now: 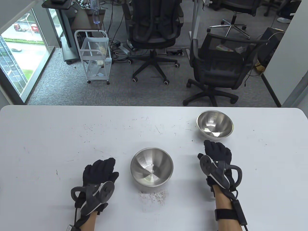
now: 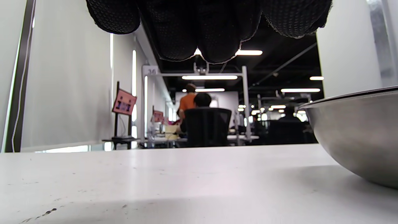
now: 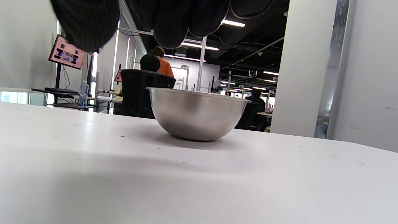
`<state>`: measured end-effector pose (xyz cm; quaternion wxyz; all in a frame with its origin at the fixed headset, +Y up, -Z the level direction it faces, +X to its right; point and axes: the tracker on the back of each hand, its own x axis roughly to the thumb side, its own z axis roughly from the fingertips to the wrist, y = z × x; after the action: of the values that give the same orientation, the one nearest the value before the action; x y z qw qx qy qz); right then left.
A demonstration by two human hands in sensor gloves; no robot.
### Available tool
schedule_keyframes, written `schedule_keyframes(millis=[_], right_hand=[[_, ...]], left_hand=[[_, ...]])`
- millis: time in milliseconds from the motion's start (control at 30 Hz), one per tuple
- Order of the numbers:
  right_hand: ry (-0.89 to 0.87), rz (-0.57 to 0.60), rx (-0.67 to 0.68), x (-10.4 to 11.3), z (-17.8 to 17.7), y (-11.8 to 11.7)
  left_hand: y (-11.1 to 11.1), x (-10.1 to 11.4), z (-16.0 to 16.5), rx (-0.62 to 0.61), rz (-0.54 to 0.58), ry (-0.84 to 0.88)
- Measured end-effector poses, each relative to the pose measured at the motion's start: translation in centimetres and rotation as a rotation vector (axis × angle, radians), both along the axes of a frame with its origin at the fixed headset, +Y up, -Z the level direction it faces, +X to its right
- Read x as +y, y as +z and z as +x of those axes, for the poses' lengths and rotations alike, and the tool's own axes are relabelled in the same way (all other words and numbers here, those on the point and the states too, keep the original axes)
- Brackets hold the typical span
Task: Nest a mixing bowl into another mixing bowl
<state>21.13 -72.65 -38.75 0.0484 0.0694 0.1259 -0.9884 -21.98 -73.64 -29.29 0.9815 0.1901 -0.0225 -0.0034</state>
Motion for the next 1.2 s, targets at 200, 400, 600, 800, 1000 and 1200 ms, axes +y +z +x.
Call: schedule_keyframes(millis=[200, 400, 600, 800, 1000, 1200], right_hand=[[0.096, -0.057, -0.052, -0.4, 0.6, -3.9], [0.182, -0.075, -0.08, -0.8, 1.3, -6.6], [0.232, -0.097, -0.09, -1.8, 1.7, -8.8], [0.259, -0.053, -0.087, -2.1, 1.5, -9.3], [0.282, -0.029, -0.075, -2.4, 1.5, -9.7], [0.298, 0.0, -0.049, -1.9, 1.1, -9.3]], left_hand=[[0.0, 0.1, -0.3, 0.009, -0.002, 0.015], [0.2, 0.5, -0.3, 0.026, -0.003, -0.006], [0.1, 0.6, -0.8, 0.048, -0.005, 0.001], [-0.1, 0.4, -1.1, 0.066, -0.02, -0.013], [-0.1, 0.4, -1.1, 0.072, -0.026, -0.022], [-0.1, 0.4, -1.1, 0.072, -0.032, -0.024]])
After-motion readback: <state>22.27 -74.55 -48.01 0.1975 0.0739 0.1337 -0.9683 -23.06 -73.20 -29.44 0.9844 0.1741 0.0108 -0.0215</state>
